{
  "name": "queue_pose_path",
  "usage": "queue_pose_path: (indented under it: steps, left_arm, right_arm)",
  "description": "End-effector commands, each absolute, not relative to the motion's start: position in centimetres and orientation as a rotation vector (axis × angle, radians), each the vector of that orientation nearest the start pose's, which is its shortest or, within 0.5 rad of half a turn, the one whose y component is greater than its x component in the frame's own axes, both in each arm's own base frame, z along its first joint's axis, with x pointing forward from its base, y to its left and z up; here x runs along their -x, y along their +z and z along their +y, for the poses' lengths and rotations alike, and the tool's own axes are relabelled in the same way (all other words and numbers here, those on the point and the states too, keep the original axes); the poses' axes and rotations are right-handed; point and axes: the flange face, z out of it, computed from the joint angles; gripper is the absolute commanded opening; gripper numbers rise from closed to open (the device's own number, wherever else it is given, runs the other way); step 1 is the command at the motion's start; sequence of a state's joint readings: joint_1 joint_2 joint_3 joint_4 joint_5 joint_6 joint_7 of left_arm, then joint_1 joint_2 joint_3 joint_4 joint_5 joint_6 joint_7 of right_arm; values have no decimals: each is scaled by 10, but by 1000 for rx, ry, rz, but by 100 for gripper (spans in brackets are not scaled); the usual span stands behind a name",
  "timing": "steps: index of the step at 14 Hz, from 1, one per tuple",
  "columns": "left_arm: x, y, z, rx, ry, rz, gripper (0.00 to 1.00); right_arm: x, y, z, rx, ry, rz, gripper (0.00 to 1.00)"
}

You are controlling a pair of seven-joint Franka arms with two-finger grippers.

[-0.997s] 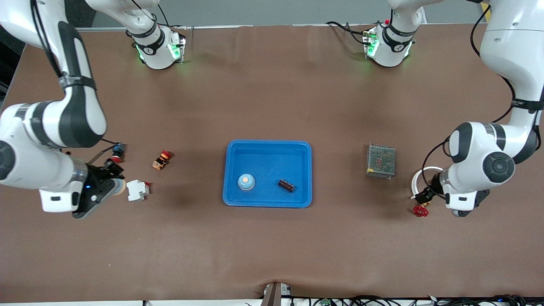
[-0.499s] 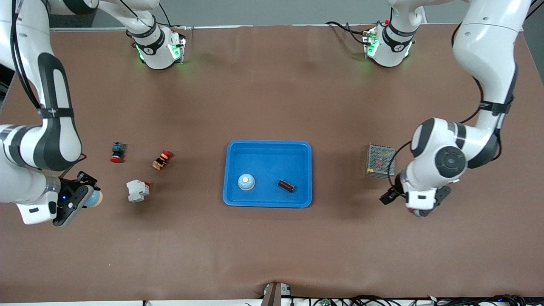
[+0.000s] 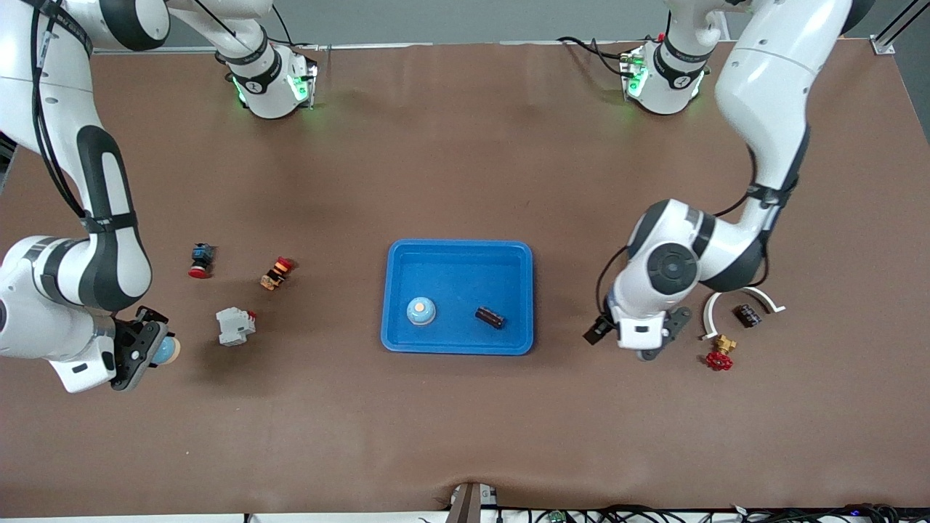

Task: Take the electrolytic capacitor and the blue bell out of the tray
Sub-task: 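Return the left gripper to the tray and grasp the second capacitor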

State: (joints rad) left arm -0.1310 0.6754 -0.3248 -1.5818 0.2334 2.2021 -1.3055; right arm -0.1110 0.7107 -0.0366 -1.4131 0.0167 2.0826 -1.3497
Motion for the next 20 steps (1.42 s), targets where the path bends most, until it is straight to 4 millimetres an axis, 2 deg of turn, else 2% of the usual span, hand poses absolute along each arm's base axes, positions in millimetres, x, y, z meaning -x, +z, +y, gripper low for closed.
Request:
queue_pose_path:
  steps: [1,3,5,7,8,10,11,15,19,20]
  left_arm:
    - [-648,250,-308,2899,20,-1280,100]
    - [-638,248,-348,2917,-3,-1316,100]
    - [-629,241,-377,2953,-31,-1362,93]
    - [-620,234,-408,2989,-52,-1421,90]
    - [-618,233,-423,2990,-53,-1450,87]
    - [-612,227,-440,2988,-39,-1477,82]
    - [-607,219,-446,2983,-27,-1475,79]
    - [-601,204,-459,3013,-42,-1514,76]
    - [-598,189,-464,3037,-54,-1522,61]
    - [-598,187,-464,3035,-51,-1521,54]
  right_arm:
    - [-714,254,-111,2533,53,-1791,40]
    - [-714,243,-111,2514,60,-1809,40]
    - [-712,227,-114,2511,57,-1814,40]
    - [-711,214,-115,2514,54,-1811,40]
    - [-711,209,-114,2512,55,-1813,40]
    - [-709,196,-114,2505,66,-1806,40]
    - [-706,185,-114,2498,77,-1791,40]
    - [-705,171,-116,2505,56,-1763,40]
    - [-706,170,-115,2511,36,-1744,41]
    - [-706,170,-115,2512,33,-1739,49]
